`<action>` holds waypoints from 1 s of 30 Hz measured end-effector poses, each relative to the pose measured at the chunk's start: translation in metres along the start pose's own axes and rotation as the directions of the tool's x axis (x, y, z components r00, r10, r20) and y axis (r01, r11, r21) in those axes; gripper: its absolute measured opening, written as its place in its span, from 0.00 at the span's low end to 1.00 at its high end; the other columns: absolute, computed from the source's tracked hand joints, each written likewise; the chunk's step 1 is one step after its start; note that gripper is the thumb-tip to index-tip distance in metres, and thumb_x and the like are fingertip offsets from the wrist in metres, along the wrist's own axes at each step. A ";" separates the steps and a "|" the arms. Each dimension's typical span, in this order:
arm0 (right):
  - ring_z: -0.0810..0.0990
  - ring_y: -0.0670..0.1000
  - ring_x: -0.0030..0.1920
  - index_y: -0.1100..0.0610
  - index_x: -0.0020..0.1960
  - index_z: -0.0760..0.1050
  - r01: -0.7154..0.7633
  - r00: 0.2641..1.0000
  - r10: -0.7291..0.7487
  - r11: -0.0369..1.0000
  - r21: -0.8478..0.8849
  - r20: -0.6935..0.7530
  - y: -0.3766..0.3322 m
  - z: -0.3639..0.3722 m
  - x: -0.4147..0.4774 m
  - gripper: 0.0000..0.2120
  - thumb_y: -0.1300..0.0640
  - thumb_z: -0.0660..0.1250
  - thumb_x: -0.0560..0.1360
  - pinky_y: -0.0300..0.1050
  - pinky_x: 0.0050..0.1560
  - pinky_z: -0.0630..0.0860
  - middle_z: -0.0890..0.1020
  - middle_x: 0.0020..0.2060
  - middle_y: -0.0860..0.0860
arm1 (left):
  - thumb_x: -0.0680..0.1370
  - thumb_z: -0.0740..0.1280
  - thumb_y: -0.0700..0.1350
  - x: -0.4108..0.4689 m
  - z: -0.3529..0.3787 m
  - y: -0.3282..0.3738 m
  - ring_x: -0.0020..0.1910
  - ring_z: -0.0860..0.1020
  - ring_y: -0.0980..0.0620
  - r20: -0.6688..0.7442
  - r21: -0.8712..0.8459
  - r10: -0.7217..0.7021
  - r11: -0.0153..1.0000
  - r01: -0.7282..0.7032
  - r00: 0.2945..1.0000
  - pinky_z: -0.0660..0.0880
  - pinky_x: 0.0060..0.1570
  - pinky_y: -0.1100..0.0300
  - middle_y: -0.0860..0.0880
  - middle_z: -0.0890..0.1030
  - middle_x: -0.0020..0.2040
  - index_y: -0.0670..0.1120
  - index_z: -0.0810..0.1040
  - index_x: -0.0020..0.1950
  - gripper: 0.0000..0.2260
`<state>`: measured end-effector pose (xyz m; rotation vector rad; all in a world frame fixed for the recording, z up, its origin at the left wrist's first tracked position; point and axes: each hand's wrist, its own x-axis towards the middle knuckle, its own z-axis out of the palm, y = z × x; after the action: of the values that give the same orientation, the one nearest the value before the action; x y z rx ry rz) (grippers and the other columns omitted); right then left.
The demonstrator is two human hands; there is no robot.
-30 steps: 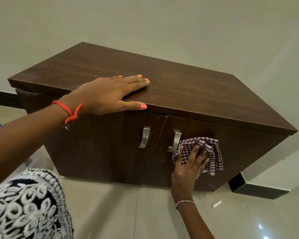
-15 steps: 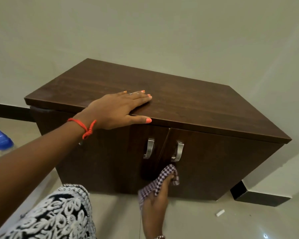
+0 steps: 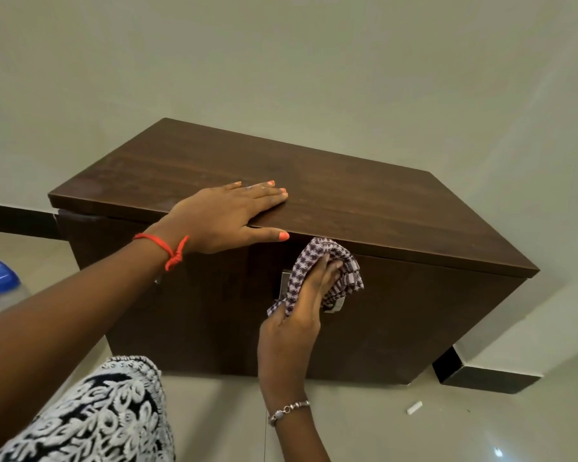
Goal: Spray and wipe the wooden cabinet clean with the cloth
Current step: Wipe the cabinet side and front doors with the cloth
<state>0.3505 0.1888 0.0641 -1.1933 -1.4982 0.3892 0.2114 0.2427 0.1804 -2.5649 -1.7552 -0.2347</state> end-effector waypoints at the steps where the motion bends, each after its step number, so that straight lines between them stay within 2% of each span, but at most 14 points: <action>1: 0.37 0.34 0.71 0.49 0.72 0.41 0.013 1.000 -0.013 1.000 -0.010 -0.009 0.005 0.001 -0.001 0.42 0.78 0.55 0.71 0.29 0.70 0.46 0.40 0.72 0.42 | 0.69 0.42 0.74 0.000 0.000 0.000 0.73 0.48 0.60 0.006 -0.001 -0.005 1.000 0.005 1.000 0.44 0.67 0.62 0.56 0.49 0.76 0.57 0.46 0.74 0.38; 4: 0.41 0.42 0.74 0.52 0.74 0.41 0.017 0.999 -0.019 0.996 -0.085 -0.029 0.019 0.006 -0.006 0.44 0.79 0.57 0.68 0.47 0.72 0.55 0.43 0.75 0.46 | 0.71 0.46 0.70 0.000 -0.002 0.003 0.72 0.48 0.61 0.018 -0.003 -0.022 1.000 0.022 1.000 0.45 0.67 0.62 0.57 0.48 0.76 0.57 0.47 0.75 0.34; 6: 0.43 0.49 0.75 0.51 0.75 0.40 0.061 0.997 -0.070 0.984 -0.169 -0.044 0.030 0.011 -0.010 0.45 0.78 0.57 0.68 0.51 0.72 0.54 0.45 0.76 0.50 | 0.70 0.44 0.73 0.001 -0.002 0.002 0.70 0.46 0.63 0.012 -0.006 -0.018 1.000 0.018 1.000 0.45 0.66 0.63 0.57 0.48 0.75 0.58 0.47 0.74 0.36; 7: 0.44 0.49 0.75 0.49 0.75 0.38 0.099 0.993 -0.108 0.974 -0.202 -0.037 0.035 0.011 -0.013 0.47 0.78 0.57 0.68 0.49 0.73 0.51 0.45 0.76 0.49 | 0.68 0.42 0.74 0.001 -0.002 0.001 0.68 0.45 0.64 0.007 -0.010 -0.012 1.000 0.012 1.000 0.45 0.65 0.63 0.57 0.48 0.75 0.58 0.46 0.74 0.38; 9: 0.43 0.48 0.75 0.46 0.75 0.36 0.136 0.990 -0.142 0.965 -0.224 -0.008 0.044 0.010 -0.017 0.49 0.78 0.56 0.67 0.35 0.71 0.40 0.41 0.75 0.44 | 0.65 0.40 0.74 0.000 -0.001 0.000 0.67 0.44 0.65 0.004 -0.015 -0.006 1.000 0.006 1.000 0.45 0.65 0.63 0.57 0.48 0.75 0.59 0.46 0.74 0.40; 11: 0.42 0.47 0.75 0.44 0.74 0.36 0.148 0.989 -0.147 0.961 -0.235 0.023 0.052 0.009 -0.019 0.52 0.80 0.58 0.66 0.33 0.69 0.36 0.39 0.74 0.40 | 0.65 0.39 0.74 0.001 0.000 0.000 0.67 0.44 0.66 0.003 -0.015 -0.007 1.000 0.007 1.000 0.45 0.64 0.63 0.58 0.48 0.75 0.59 0.46 0.74 0.40; 15: 0.43 0.45 0.75 0.47 0.75 0.37 0.172 0.985 -0.170 0.948 -0.269 0.032 0.063 0.008 -0.023 0.54 0.80 0.61 0.64 0.36 0.70 0.39 0.40 0.74 0.39 | 0.70 0.43 0.73 0.001 -0.002 0.000 0.68 0.46 0.65 0.037 -0.026 -0.040 0.999 0.041 0.999 0.47 0.68 0.60 0.59 0.47 0.74 0.59 0.46 0.74 0.36; 18: 0.44 0.43 0.74 0.46 0.75 0.38 0.178 0.984 -0.174 0.955 -0.237 0.037 0.067 0.005 -0.024 0.56 0.80 0.64 0.63 0.42 0.70 0.52 0.42 0.74 0.37 | 0.69 0.44 0.74 0.001 -0.002 0.001 0.69 0.45 0.66 0.033 -0.002 -0.025 1.000 0.025 0.999 0.44 0.65 0.64 0.59 0.47 0.75 0.59 0.46 0.74 0.36; 22: 0.46 0.42 0.74 0.44 0.75 0.40 0.178 0.982 -0.166 0.970 -0.166 0.084 0.071 0.000 -0.027 0.53 0.79 0.60 0.64 0.36 0.70 0.42 0.44 0.74 0.35 | 0.68 0.41 0.74 -0.002 -0.005 0.003 0.64 0.43 0.68 0.029 -0.011 -0.025 1.000 0.026 0.999 0.43 0.62 0.66 0.61 0.46 0.73 0.59 0.46 0.74 0.37; 26: 0.48 0.40 0.73 0.37 0.73 0.41 0.101 0.985 -0.088 0.991 -0.084 0.151 0.078 -0.005 -0.038 0.49 0.74 0.56 0.66 0.38 0.70 0.50 0.46 0.73 0.32 | 0.62 0.38 0.74 -0.004 -0.008 0.007 0.62 0.41 0.68 0.036 -0.022 -0.041 0.999 0.042 0.999 0.43 0.59 0.67 0.64 0.42 0.68 0.60 0.44 0.73 0.41; 30: 0.50 0.38 0.72 0.28 0.69 0.41 -0.023 0.986 0.028 0.999 -0.032 0.166 0.090 -0.005 -0.051 0.52 0.76 0.59 0.69 0.35 0.70 0.51 0.51 0.73 0.33 | 0.62 0.38 0.74 -0.003 -0.008 0.009 0.62 0.42 0.67 0.031 -0.028 -0.041 0.999 0.042 0.999 0.44 0.61 0.66 0.64 0.42 0.68 0.61 0.44 0.73 0.41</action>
<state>0.3893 0.1840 -0.0316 -1.2290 -1.6389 0.4950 0.2175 0.2354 0.1889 -2.5670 -1.8306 -0.2244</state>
